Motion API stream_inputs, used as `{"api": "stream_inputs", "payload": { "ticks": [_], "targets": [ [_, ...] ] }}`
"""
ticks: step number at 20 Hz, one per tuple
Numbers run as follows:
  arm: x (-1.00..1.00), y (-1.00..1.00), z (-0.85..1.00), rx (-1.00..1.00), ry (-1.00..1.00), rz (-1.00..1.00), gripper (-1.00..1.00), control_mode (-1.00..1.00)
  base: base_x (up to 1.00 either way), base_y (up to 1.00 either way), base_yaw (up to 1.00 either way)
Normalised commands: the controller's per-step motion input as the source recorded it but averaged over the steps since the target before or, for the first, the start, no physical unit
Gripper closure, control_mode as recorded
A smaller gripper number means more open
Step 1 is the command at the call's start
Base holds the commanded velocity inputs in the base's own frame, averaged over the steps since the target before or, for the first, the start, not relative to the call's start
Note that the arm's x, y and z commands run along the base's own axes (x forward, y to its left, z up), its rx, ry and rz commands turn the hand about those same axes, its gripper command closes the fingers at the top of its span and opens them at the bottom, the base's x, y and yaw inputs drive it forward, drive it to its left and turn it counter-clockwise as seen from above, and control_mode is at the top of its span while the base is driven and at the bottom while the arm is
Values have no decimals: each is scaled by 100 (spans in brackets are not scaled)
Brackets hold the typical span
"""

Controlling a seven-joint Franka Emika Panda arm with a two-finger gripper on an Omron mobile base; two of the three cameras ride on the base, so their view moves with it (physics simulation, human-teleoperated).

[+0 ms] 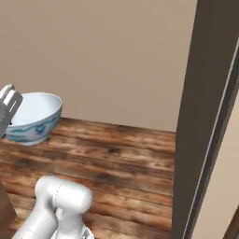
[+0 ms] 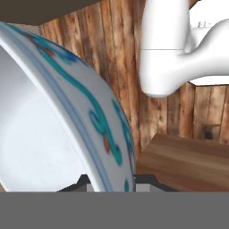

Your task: Pick up the bowls from the cabinet and place each bowl in front of a stool on the dining counter.

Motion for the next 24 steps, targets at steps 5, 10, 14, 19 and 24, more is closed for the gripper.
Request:
{"api": "stream_inputs", "payload": {
  "ticks": [5, 10, 14, 19, 24],
  "targets": [
    [0, 0, 0, 0, 0, 0, 100, 100, 100, 0, 45],
    [0, 0, 0, 0, 0, 0, 100, 100, 100, 0, 70],
    [0, 0, 0, 0, 0, 0, 100, 100, 100, -1, 74],
    [0, 0, 0, 0, 0, 0, 100, 100, 100, -5, 67],
    [0, 0, 0, 0, 0, 0, 100, 100, 100, -33, 55]
  ]
}}
